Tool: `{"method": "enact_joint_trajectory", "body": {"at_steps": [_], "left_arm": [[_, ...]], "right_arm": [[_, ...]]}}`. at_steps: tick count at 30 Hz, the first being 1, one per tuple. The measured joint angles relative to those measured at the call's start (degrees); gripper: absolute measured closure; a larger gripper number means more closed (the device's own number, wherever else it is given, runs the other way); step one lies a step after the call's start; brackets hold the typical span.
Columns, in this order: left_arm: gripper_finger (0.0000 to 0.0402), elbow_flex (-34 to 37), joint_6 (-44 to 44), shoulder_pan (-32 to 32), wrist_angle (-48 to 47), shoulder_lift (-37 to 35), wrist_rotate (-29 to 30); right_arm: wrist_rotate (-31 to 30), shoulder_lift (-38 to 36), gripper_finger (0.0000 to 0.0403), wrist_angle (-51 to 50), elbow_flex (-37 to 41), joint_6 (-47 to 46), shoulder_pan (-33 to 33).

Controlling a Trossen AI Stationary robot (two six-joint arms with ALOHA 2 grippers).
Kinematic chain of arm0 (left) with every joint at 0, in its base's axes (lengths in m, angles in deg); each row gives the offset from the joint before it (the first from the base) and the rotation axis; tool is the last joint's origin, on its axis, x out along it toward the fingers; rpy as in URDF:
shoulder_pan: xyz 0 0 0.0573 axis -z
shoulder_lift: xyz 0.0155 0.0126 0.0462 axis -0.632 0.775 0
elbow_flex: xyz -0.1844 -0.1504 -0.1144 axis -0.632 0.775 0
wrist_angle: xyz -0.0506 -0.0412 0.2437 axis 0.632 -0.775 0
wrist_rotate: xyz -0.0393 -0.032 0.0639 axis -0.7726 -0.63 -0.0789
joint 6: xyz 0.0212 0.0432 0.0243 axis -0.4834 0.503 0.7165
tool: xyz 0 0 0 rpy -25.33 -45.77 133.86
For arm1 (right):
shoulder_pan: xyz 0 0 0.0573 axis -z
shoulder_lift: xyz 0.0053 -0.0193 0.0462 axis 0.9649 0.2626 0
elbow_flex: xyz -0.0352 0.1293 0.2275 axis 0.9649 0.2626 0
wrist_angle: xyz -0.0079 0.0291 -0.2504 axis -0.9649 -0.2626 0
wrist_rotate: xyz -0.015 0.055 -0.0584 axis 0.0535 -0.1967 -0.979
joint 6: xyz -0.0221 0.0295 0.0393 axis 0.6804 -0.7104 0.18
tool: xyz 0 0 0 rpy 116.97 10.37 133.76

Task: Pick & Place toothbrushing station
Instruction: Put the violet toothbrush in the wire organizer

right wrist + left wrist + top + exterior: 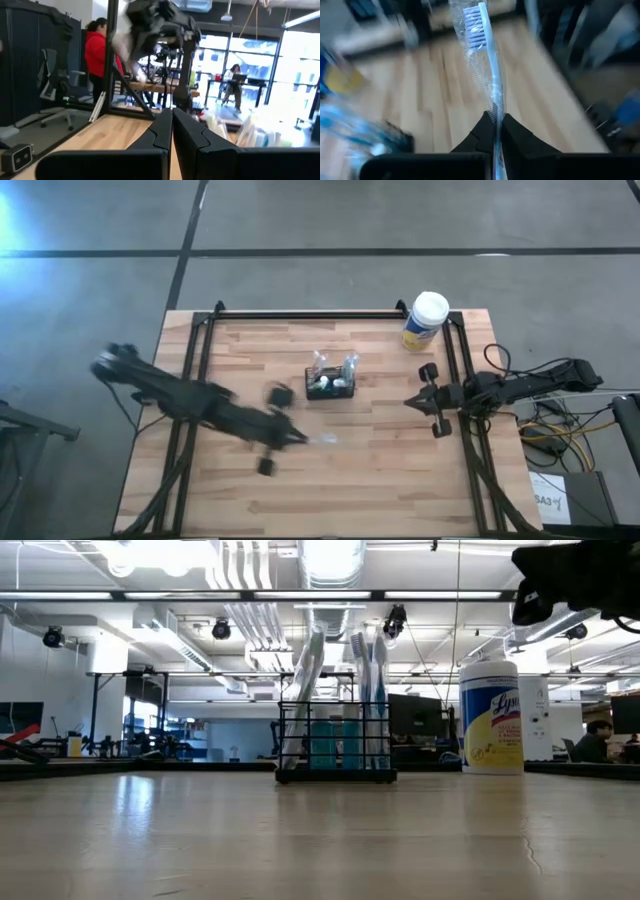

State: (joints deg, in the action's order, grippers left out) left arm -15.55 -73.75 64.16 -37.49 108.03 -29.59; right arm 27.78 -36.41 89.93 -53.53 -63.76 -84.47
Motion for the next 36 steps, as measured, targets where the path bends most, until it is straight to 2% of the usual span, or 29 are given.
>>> {"method": "enact_joint_trajectory", "body": {"at_steps": [4,8,10,16,25,36], "left_arm": [[0.0387,16.3,3.6,-0.1,11.4,-16.4,0.8],[0.0387,33.4,7.3,-0.3,25.2,-30.8,6.3],[0.0387,40.3,7.9,-0.8,32.1,-36.6,7.6],[0.0387,56.8,11.5,-1.3,41.5,-50.3,8.0],[0.0387,69.1,12.2,-3.2,46.6,-65.3,8.0],[0.0387,76.7,13.5,-3.2,44.7,-76.6,7.7]], "right_arm": [[0.0,0.0,0.0394,-0.4,-0.5,1.6,0.0],[0.0,0.0,0.0394,-0.2,-1.2,4.1,0.0],[0.0,0.0,0.0394,-0.3,-1.2,4.6,0.0],[0.0,0.0,0.0394,-0.5,-1.2,11.3,0.0],[0.1,0.8,0.0394,-1.9,-1.1,13.6,0.0],[0.3,0.7,0.0394,-2.1,-1.1,10.9,0.0]]}}
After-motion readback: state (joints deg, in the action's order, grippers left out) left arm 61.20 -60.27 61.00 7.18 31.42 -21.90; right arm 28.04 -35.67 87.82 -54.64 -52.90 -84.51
